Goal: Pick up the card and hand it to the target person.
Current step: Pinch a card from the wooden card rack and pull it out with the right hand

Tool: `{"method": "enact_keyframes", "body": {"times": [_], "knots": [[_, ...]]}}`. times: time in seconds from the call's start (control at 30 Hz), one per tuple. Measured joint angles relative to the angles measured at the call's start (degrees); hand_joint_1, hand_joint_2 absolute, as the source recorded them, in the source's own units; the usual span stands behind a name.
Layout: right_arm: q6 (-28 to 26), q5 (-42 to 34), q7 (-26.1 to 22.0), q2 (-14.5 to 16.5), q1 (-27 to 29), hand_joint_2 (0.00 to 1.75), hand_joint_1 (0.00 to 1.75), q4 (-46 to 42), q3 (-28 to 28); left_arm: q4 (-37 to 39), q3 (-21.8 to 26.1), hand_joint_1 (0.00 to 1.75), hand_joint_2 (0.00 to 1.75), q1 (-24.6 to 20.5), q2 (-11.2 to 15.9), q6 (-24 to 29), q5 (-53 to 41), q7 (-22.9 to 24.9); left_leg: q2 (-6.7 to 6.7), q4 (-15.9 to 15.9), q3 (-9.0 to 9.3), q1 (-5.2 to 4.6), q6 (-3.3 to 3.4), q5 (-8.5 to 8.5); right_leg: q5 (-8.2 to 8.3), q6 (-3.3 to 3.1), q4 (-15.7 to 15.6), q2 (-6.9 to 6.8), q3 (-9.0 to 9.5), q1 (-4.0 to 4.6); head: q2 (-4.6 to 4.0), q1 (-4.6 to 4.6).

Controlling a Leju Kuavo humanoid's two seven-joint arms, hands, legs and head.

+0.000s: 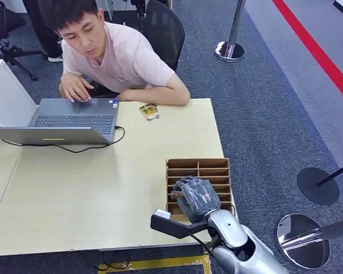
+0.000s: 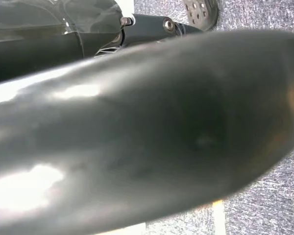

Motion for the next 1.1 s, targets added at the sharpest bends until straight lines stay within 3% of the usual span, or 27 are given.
{"method": "enact_keyframes", "body": {"times": [0.13, 0.3, 0.43, 0.63, 1.1], "knots": [[-0.01, 0.0, -0.02, 0.0, 0.0, 1.75, 1.03, 0.0, 0.0, 0.0, 0.0, 0.0, 0.0, 0.0, 0.0, -0.03, -0.01, -0.09, 0.0, 0.0, 0.0, 0.0, 0.0, 0.0, 0.0, 0.0, 0.0, 0.0, 0.0, 0.0, -0.01, 0.0], [-0.01, 0.01, -0.1, 0.0, 0.0, 1.75, 1.06, 0.05, 0.0, 0.0, 0.0, 0.0, 0.0, 0.0, 0.0, -0.24, -0.01, -0.58, 0.0, 0.0, 0.0, 0.0, 0.0, 0.0, 0.0, 0.0, 0.0, 0.0, 0.0, 0.0, 0.0, 0.0], [0.01, 0.02, -0.23, 0.0, 0.0, 1.75, 1.11, 0.09, 0.0, 0.0, 0.0, 0.0, 1.75, 0.0, 0.0, -0.31, -0.01, -1.13, 0.0, 0.0, 0.01, 0.0, 0.0, 0.0, 0.0, 0.0, 0.0, 0.0, 0.0, 0.0, -0.01, 0.0], [0.02, 0.02, -0.36, -0.01, 0.0, 1.75, 1.58, 0.09, 0.0, 0.0, 0.0, 0.0, 1.75, 0.0, 0.01, -0.09, -0.01, -1.72, 0.0, 0.0, 0.01, 0.0, 0.0, 0.0, 0.0, 0.0, 0.0, 0.0, 0.0, 0.0, -0.01, 0.0], [0.04, 0.01, -0.5, -0.01, 0.18, 1.75, 1.59, 0.09, 0.0, 0.0, 0.0, 0.0, 1.75, 0.01, 0.07, 0.66, 0.07, -2.16, 0.0, 0.0, 0.04, 0.0, 0.0, 0.0, 0.0, 0.0, 0.0, 0.01, 0.03, 0.0, -0.01, 0.0]]}}
